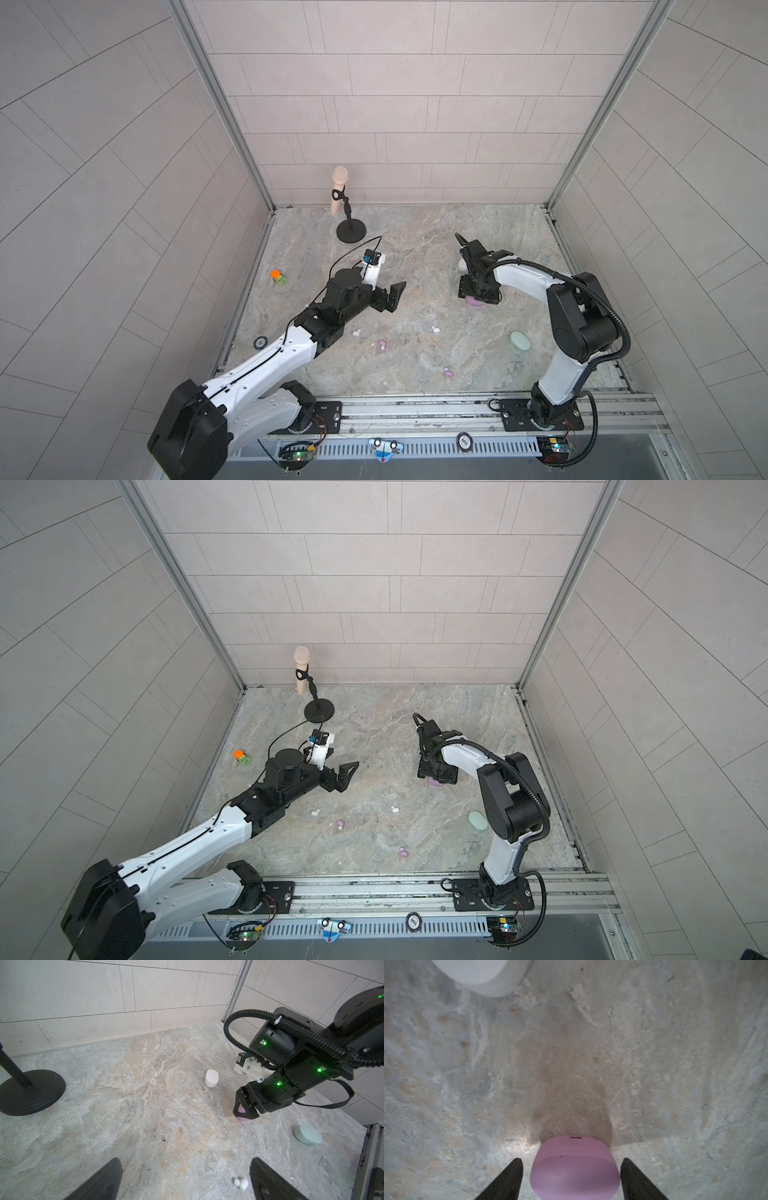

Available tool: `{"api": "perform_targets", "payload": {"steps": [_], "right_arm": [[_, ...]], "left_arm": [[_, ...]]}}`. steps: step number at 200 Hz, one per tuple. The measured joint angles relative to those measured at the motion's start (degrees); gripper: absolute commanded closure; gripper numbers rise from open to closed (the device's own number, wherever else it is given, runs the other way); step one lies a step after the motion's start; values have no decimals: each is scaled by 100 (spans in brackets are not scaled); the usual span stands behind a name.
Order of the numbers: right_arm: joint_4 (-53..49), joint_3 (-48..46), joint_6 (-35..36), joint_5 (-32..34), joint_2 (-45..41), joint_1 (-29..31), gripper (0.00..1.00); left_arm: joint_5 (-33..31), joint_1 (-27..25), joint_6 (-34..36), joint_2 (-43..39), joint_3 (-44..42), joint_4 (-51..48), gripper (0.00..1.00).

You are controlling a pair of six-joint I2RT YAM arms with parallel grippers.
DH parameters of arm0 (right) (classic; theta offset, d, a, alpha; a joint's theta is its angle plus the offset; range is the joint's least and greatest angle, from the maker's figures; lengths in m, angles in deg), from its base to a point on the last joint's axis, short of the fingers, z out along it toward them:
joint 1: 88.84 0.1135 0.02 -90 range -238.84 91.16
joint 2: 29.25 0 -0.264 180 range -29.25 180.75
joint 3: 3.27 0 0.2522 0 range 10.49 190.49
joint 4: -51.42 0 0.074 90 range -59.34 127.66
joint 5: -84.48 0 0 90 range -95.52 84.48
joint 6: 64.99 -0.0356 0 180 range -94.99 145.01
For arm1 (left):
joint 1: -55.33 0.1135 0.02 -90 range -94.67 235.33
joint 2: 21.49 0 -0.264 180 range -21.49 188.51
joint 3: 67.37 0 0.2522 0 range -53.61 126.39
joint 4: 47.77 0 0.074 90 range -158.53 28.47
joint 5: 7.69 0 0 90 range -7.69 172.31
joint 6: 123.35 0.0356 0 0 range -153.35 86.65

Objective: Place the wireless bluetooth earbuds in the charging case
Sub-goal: 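Lift the pink oval case with the right gripper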

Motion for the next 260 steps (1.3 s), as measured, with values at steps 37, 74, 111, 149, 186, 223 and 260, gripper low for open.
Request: {"api": "perform_targets", "payload": {"steps": [37,74,111,149,186,223,260], "right_arm": [[31,0,-4,-24,11,-7,25],[72,-50,-4,-50,11,-17,27],[63,-118,-4,-61,11,-52,30],[79,-151,-9,-70,4,-66,32],[72,-219,-7,-76,-72,-68,34],[72,-229,2,-109,-238,-83,38],[17,-229,63,-210,-431,-92,40]], "left_arm": [[2,0,0,0,0,0,0],[0,0,0,0,0,0,0],[2,0,0,0,0,2,0],[0,0,0,0,0,17,0],[2,0,0,0,0,39,0],[15,0,0,7,0,42,0],[92,-2,4,72,0,55,0]]}}
